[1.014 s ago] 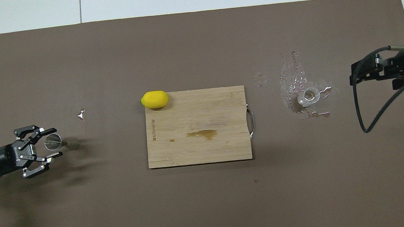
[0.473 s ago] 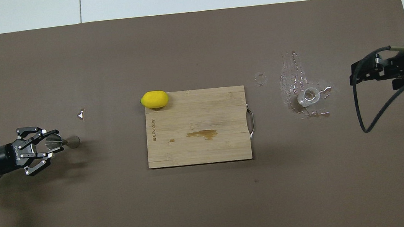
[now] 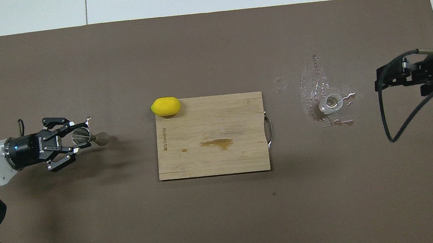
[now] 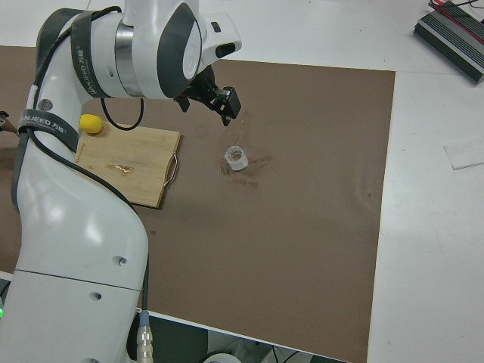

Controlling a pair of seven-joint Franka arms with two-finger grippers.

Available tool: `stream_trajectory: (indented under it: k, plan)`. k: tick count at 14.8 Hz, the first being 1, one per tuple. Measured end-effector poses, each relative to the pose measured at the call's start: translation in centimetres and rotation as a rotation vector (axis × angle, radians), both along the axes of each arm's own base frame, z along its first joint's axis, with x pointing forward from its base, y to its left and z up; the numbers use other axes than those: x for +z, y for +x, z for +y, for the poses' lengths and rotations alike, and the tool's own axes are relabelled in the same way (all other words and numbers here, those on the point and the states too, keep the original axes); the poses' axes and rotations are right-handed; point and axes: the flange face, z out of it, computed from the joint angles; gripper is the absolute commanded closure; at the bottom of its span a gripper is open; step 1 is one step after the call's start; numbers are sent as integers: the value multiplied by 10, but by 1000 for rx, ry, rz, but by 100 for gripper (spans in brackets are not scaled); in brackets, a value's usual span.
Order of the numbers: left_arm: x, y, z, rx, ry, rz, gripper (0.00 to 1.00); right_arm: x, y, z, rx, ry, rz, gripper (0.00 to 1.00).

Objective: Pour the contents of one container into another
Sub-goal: 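Lift the metal cup and carry it over the wooden cutting board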

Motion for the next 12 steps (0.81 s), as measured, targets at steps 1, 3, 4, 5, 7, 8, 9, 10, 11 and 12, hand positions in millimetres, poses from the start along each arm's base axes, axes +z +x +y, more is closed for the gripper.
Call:
stream_trajectory:
  k: [1,3,4,5,7,8,9,10,11,12]
  plan:
    - [3,3,-18,-18,-13,8,57,0,0,0,0,0,0,0]
    - [8,6,-53,-49,-36,11,57,0,0,0,0,0,0,0]
    - [9,6,-69,-62,-41,14,57,0,0,0,0,0,0,0]
    - [10,3,-84,-68,-41,18,57,0,0,0,0,0,0,0]
    - [11,-8,-114,-66,-44,30,57,0,0,0,0,0,0,0]
    - [12,-15,-130,-68,-39,36,57,0,0,0,0,0,0,0]
    - [14,-22,-146,-68,-27,39,56,0,0,0,0,0,0,0]
    - [15,-28,-160,-64,-16,41,56,0,0,0,0,0,0,0]
    - [17,-34,-173,-57,-8,42,56,0,0,0,0,0,0,0]
    - [18,-39,-185,-50,-2,45,55,0,0,0,0,0,0,0]
